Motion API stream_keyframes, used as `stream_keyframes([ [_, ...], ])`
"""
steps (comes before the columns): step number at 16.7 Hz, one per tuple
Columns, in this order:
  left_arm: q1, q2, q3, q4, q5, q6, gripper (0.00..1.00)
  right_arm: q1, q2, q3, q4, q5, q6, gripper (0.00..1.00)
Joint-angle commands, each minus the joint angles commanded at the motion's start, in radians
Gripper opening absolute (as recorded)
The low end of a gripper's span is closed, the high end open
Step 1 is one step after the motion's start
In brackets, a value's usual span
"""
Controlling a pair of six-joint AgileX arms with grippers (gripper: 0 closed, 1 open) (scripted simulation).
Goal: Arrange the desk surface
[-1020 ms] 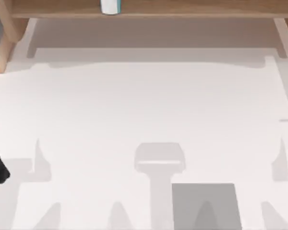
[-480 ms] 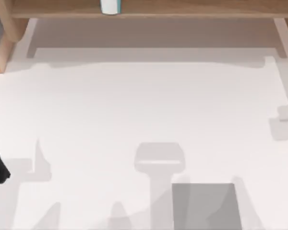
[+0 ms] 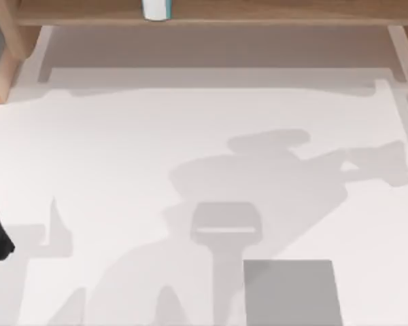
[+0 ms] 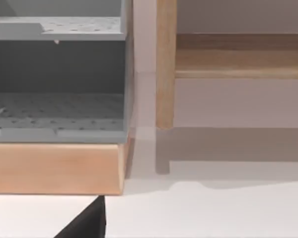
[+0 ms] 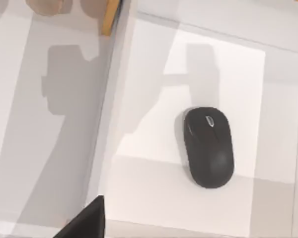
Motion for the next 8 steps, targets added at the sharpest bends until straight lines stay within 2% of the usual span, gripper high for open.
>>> stream_keyframes([
  [4, 0.000, 0.000, 0.000, 0.000, 0.000, 0.000, 1.00, -0.069, 0.407, 0.404, -0.217, -0.003, -0.107, 1.00],
  [8, 0.000, 0.000, 0.000, 0.000, 0.000, 0.000, 1.00, -0.108, 0.710, 0.699, -0.389, -0.013, -0.188, 1.00],
])
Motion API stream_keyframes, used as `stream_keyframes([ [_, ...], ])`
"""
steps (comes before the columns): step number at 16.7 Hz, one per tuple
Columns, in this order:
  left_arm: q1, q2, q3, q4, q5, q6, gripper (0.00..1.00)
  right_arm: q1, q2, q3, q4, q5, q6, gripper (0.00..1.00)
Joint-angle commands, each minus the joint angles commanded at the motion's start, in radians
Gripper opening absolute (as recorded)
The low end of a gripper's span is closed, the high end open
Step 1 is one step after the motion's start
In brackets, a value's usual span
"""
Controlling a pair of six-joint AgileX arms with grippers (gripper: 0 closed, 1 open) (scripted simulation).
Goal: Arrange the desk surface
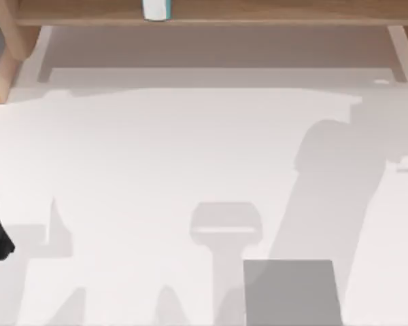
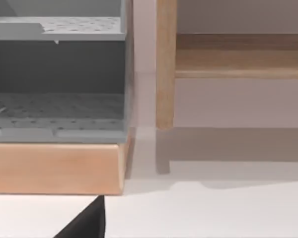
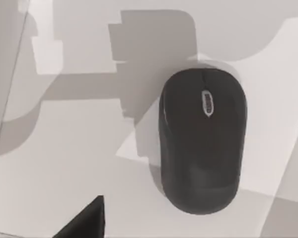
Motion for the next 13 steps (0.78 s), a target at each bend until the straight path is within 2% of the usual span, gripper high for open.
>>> stream_keyframes([
  [5, 0.000, 0.000, 0.000, 0.000, 0.000, 0.000, 1.00, -0.007, 0.189, 0.183, -0.114, -0.013, -0.048, 1.00],
  [13, 0.000, 0.000, 0.000, 0.000, 0.000, 0.000, 1.00, -0.003, 0.198, 0.181, -0.111, -0.013, -0.049, 1.00],
])
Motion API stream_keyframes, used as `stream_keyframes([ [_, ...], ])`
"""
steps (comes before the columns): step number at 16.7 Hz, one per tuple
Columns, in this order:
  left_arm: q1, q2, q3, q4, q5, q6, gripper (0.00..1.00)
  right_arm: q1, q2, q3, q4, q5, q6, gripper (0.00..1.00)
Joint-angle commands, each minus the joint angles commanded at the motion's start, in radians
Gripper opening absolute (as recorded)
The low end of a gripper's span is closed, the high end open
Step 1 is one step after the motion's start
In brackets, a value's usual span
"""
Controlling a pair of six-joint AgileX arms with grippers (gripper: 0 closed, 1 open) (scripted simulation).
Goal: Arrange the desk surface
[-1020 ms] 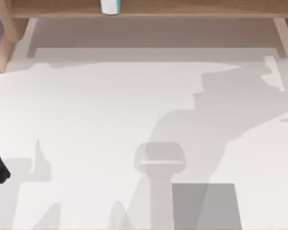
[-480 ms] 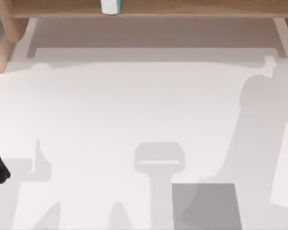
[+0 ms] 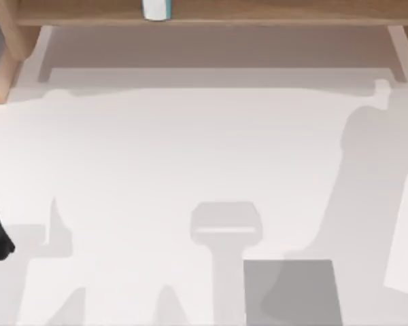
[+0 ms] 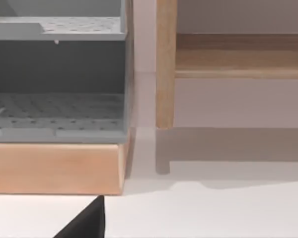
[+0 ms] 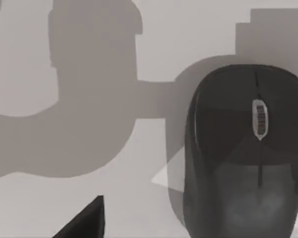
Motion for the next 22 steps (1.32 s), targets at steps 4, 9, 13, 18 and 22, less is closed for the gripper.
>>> stream_keyframes([
  [4, 0.000, 0.000, 0.000, 0.000, 0.000, 0.000, 1.00, -0.001, -0.010, -0.060, 0.051, -0.001, 0.001, 1.00],
  [9, 0.000, 0.000, 0.000, 0.000, 0.000, 0.000, 1.00, 0.000, -0.012, -0.121, 0.115, 0.000, 0.002, 1.00],
  [13, 0.000, 0.000, 0.000, 0.000, 0.000, 0.000, 1.00, 0.000, -0.008, -0.124, 0.119, 0.000, 0.003, 1.00],
  [18, 0.000, 0.000, 0.000, 0.000, 0.000, 0.000, 1.00, 0.000, -0.008, -0.124, 0.119, 0.000, 0.003, 0.62],
  [22, 0.000, 0.000, 0.000, 0.000, 0.000, 0.000, 1.00, 0.000, -0.008, -0.124, 0.119, 0.000, 0.003, 0.32],
])
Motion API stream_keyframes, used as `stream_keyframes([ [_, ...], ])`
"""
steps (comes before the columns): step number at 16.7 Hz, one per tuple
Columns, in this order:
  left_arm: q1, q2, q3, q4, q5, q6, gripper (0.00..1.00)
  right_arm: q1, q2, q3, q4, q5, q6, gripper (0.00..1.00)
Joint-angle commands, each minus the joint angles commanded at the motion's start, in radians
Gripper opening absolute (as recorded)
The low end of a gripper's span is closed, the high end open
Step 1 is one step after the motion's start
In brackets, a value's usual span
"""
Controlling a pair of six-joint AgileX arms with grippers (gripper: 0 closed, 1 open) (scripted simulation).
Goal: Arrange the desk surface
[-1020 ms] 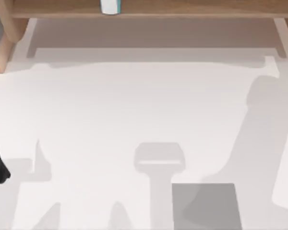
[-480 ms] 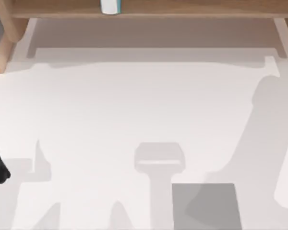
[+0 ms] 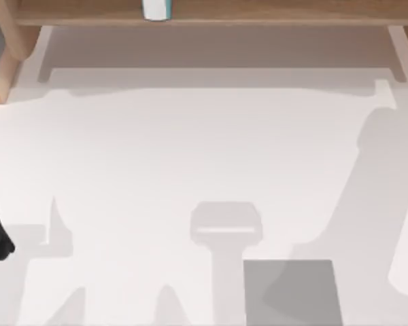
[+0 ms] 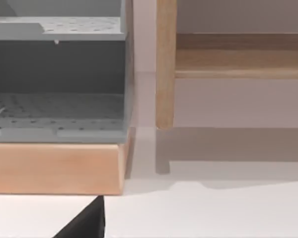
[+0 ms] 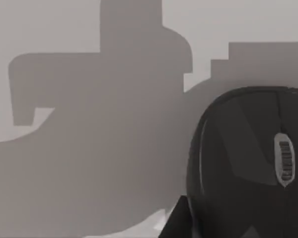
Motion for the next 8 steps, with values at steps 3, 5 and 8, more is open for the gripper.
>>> stream_keyframes([
  [3, 0.000, 0.000, 0.000, 0.000, 0.000, 0.000, 1.00, 0.000, 0.000, 0.000, 0.000, 0.000, 0.000, 0.10],
  [5, 0.000, 0.000, 0.000, 0.000, 0.000, 0.000, 1.00, 0.000, 0.000, 0.000, 0.000, 0.000, 0.000, 0.00],
  [8, 0.000, 0.000, 0.000, 0.000, 0.000, 0.000, 1.00, 0.000, 0.000, 0.000, 0.000, 0.000, 0.000, 0.00],
])
